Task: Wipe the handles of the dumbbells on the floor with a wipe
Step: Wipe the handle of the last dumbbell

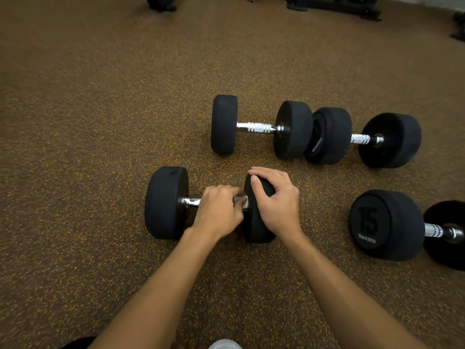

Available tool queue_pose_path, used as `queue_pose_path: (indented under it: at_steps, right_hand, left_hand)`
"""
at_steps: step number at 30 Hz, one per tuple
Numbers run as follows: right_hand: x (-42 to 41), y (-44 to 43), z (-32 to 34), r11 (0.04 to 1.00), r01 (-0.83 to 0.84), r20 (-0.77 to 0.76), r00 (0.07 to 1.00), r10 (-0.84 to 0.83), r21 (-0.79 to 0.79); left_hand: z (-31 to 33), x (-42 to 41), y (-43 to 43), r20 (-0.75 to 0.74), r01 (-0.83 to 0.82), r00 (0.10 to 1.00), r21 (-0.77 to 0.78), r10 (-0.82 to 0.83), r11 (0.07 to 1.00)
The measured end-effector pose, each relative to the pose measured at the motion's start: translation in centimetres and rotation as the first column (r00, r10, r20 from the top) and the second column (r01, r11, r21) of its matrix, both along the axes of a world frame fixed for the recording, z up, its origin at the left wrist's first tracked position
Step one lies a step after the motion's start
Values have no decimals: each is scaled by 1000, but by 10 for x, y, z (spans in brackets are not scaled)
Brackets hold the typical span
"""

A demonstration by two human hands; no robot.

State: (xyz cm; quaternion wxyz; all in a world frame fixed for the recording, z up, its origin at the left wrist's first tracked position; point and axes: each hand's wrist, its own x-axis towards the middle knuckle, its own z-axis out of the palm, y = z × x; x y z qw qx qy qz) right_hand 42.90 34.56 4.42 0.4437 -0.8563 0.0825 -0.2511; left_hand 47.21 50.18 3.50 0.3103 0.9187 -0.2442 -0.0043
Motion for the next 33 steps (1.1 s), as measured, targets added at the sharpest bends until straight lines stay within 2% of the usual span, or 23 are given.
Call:
queue_pose_path:
  at_steps: [4,6,8,10,14,19,24,28,33]
  right_hand:
    - [-1,-1,0,1000,-5,-17,1000,5,-2]
    - [-2,0,0,1000,-8,-14,1000,8,-6]
    - [-4,0,0,1000,-11,-8,1000,11,-9]
    - [-4,1,0,1000,-9,-8,1000,9,-9]
    - [-3,0,0,1000,-2,-16,1000,2,-9]
    - [-1,0,0,1000,-4,-7,1000,4,-3]
    - [-1,1,0,1000,-5,19,1000,5,-9]
    - [-1,1,1,1000,-3,21,1000,3,-10]
    - [0,1,1,1000,-6,13,1000,6,-7]
  left_hand:
    - [20,26,-2,-285,95,958,221,-29,971]
    - [19,39,1,-390,137,920,241,-33,961]
    - [19,47,4,-439,154,898,241,-34,958]
    - [20,47,4,-427,154,903,236,-40,959]
    - [16,28,4,-290,108,954,95,-77,990]
    - [-18,5,17,10,136,991,-179,-137,974]
    - [-45,-10,25,365,208,922,-198,-125,958]
    - [-55,-20,39,460,141,888,-242,-14,960]
    - [-53,-21,23,462,181,884,-215,-63,960]
